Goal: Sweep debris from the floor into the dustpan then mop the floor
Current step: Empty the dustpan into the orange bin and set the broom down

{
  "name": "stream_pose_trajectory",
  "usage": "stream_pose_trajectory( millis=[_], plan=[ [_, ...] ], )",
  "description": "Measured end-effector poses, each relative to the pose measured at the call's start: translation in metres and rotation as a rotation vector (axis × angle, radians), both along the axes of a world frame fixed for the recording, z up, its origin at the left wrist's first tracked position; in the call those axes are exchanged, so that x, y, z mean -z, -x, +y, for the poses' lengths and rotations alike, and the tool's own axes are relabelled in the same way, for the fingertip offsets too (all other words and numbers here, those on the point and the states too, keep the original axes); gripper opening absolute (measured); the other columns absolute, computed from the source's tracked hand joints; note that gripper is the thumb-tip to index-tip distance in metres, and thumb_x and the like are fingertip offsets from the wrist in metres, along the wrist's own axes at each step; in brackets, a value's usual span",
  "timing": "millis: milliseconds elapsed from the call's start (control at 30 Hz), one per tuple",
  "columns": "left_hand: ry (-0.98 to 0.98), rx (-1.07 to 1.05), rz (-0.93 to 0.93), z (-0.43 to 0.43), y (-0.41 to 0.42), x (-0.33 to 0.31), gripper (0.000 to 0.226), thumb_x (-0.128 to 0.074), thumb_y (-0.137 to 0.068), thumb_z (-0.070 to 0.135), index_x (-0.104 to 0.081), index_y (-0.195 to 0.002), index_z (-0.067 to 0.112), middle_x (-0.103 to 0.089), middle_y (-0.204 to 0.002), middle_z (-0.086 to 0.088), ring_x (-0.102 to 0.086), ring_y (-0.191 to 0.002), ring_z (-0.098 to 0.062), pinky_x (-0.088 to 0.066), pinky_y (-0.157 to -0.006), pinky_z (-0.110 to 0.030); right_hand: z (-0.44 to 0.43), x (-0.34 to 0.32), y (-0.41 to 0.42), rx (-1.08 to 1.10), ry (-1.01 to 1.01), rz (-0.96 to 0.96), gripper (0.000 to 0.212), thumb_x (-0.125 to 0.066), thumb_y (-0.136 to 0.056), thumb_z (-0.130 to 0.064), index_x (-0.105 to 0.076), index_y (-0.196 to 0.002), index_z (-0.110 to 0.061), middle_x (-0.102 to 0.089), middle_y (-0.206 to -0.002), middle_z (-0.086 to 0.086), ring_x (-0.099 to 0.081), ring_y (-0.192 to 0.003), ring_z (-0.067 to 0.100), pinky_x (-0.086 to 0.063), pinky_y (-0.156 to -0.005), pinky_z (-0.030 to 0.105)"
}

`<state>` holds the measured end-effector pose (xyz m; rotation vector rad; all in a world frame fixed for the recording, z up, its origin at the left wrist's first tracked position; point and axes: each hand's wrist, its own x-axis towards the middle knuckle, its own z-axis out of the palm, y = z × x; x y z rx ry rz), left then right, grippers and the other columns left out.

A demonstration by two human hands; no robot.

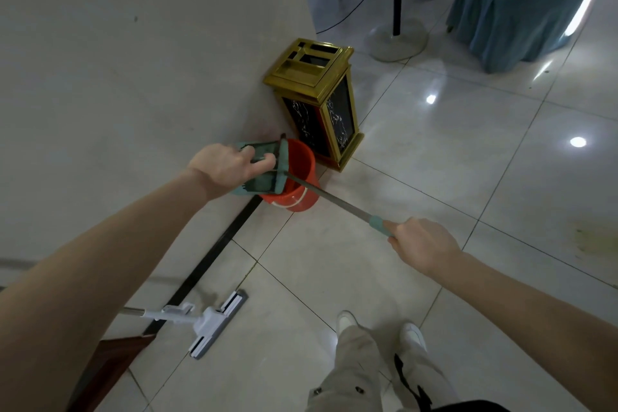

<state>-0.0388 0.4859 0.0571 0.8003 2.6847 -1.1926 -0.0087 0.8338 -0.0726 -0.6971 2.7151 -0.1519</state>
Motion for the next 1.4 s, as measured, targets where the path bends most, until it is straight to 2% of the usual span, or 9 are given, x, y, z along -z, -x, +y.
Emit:
stream_pose_trajectory(
  millis=[100,333,533,600,767,933,1067,1200,1400],
  plan=[
    [0.008,-0.017,-0.001,-0.004,-0.004,0.001,0.056,-0.046,-0.092,0.008,-0.008,-0.13,0.024,-0.054,-0.096,-0.007,-0.056,-0.061,-0.023,-0.034,-0.043,-0.029,0.008,-0.003,0.007,-0.015,-0.051,0.045,0.037,-0.043,-0.099,-0.027,-0.051,-0.136,-0.024,-0.065,-0.097,0.01,-0.066,-0.087,0.032,-0.039,-0.06,0.033],
    [-0.041,-0.03,0.016,-0.005,-0.007,-0.004,0.059,-0.05,-0.09,0.007,-0.009,-0.129,0.024,-0.054,-0.095,-0.009,-0.057,-0.059,-0.026,-0.034,-0.042,-0.028,0.02,-0.014,0.01,0.177,0.173,-0.093,0.029,-0.052,-0.095,-0.03,-0.063,-0.122,-0.026,-0.063,-0.086,0.009,-0.063,-0.079,0.03,-0.044,-0.062,0.03],
    [-0.065,-0.038,0.022,-0.007,-0.012,-0.006,0.058,-0.047,-0.09,0.005,-0.007,-0.129,0.025,-0.053,-0.096,-0.01,-0.058,-0.061,-0.028,-0.037,-0.044,-0.03,0.019,-0.015,-0.005,0.23,0.32,-0.148,0.034,-0.057,-0.095,-0.03,-0.062,-0.128,-0.028,-0.069,-0.092,0.009,-0.057,-0.058,0.015,-0.05,-0.059,0.03],
    [-0.073,-0.032,0.016,-0.004,-0.012,-0.004,0.058,-0.046,-0.091,0.004,-0.007,-0.129,0.025,-0.054,-0.096,-0.011,-0.058,-0.061,-0.028,-0.038,-0.044,-0.03,0.008,-0.012,-0.011,0.203,0.336,-0.175,0.033,-0.056,-0.095,-0.031,-0.063,-0.127,-0.028,-0.069,-0.09,0.01,-0.06,-0.063,0.02,-0.052,-0.061,0.032],
    [-0.055,-0.091,0.019,0.003,-0.009,-0.003,0.052,-0.038,-0.093,0.006,-0.004,-0.128,0.024,-0.053,-0.101,-0.012,-0.062,-0.069,-0.03,-0.04,-0.047,-0.032,-0.024,0.002,-0.036,0.096,0.19,-0.147,0.034,-0.049,-0.096,-0.032,-0.055,-0.129,-0.028,-0.067,-0.094,0.013,-0.065,-0.086,0.034,-0.047,-0.065,0.035],
    [-0.138,-0.116,0.041,-0.009,-0.012,-0.009,0.059,-0.05,-0.088,0.003,-0.01,-0.127,0.024,-0.053,-0.093,-0.014,-0.06,-0.062,-0.032,-0.035,-0.043,-0.03,-0.012,0.015,-0.037,-0.027,-0.006,-0.046,0.049,-0.043,-0.098,-0.018,-0.034,-0.145,-0.026,-0.065,-0.093,0.012,-0.066,-0.083,0.034,-0.038,-0.058,0.035],
    [-0.162,-0.049,0.032,-0.012,-0.018,-0.01,0.062,-0.06,-0.082,0.0,-0.02,-0.124,0.022,-0.055,-0.082,-0.015,-0.056,-0.051,-0.03,-0.034,-0.039,-0.027,0.005,0.016,-0.023,-0.037,-0.07,0.016,0.046,-0.044,-0.097,-0.017,-0.039,-0.142,-0.023,-0.064,-0.093,0.011,-0.066,-0.083,0.034,-0.038,-0.057,0.034],
    [-0.03,-0.044,0.018,-0.007,-0.024,-0.003,0.059,-0.052,-0.087,0.004,-0.013,-0.127,0.025,-0.053,-0.09,-0.009,-0.056,-0.057,-0.026,-0.035,-0.04,-0.028,0.018,0.011,-0.012,-0.056,-0.081,0.041,0.046,-0.046,-0.097,-0.019,-0.039,-0.142,-0.024,-0.055,-0.08,0.007,-0.064,-0.075,0.031,-0.037,-0.054,0.034],
    [-0.051,-0.092,0.064,-0.009,-0.024,-0.016,0.055,-0.047,-0.093,0.007,-0.008,-0.128,0.026,-0.054,-0.095,-0.01,-0.061,-0.065,-0.03,-0.037,-0.044,-0.03,0.028,-0.012,-0.008,0.016,0.053,0.044,0.039,-0.044,-0.099,-0.034,-0.045,-0.138,-0.035,-0.064,-0.09,0.01,-0.065,-0.081,0.032,-0.039,-0.057,0.031]
  ],
)
